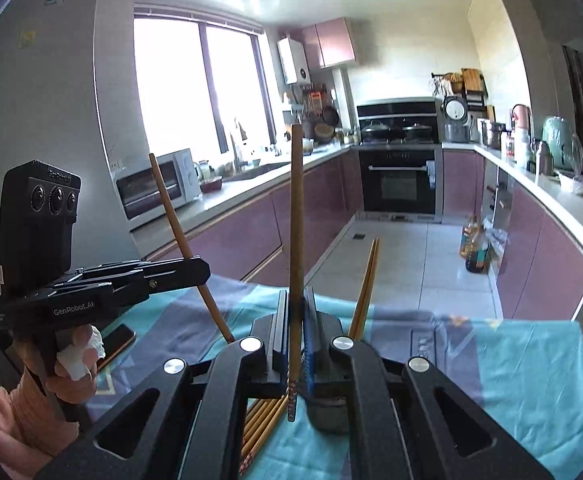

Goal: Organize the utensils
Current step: 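Lift the chopstick upright and insert it into the mesh holder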

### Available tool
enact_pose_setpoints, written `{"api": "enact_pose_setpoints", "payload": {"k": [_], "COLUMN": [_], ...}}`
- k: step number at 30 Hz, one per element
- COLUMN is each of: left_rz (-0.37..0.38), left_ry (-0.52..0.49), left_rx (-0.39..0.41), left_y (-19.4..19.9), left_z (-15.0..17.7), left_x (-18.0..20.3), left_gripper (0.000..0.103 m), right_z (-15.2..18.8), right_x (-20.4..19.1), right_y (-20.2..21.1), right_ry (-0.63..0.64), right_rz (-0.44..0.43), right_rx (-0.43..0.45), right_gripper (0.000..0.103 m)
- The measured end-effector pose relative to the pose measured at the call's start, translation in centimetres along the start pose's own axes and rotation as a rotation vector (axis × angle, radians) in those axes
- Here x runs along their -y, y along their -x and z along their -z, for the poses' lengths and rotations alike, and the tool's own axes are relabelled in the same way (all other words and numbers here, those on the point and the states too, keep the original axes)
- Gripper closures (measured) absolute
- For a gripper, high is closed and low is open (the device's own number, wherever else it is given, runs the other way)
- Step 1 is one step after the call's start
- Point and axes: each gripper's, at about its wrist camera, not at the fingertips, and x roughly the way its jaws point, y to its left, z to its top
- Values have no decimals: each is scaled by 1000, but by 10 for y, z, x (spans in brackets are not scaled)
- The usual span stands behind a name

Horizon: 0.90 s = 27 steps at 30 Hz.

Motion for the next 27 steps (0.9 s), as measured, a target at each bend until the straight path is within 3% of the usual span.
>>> {"api": "enact_pose_setpoints", "payload": {"k": [6,11,27], "left_rz": [-14,-41,-48], "left_ry": [-41,-67,-73], "left_rx": [19,-17,-243], "left_y": [-14,-35,-101], "left_z": [-17,-16,23], "left_x": [14,23,-2], "left_gripper": [96,96,96], "right_z": [-12,-11,22], "right_x": [8,13,29], "right_y": [-6,-21,-80], "right_ry": [3,6,-21], "right_rz": [31,66,90], "right_rx": [25,2,-250], "right_gripper": [97,97,97]}}
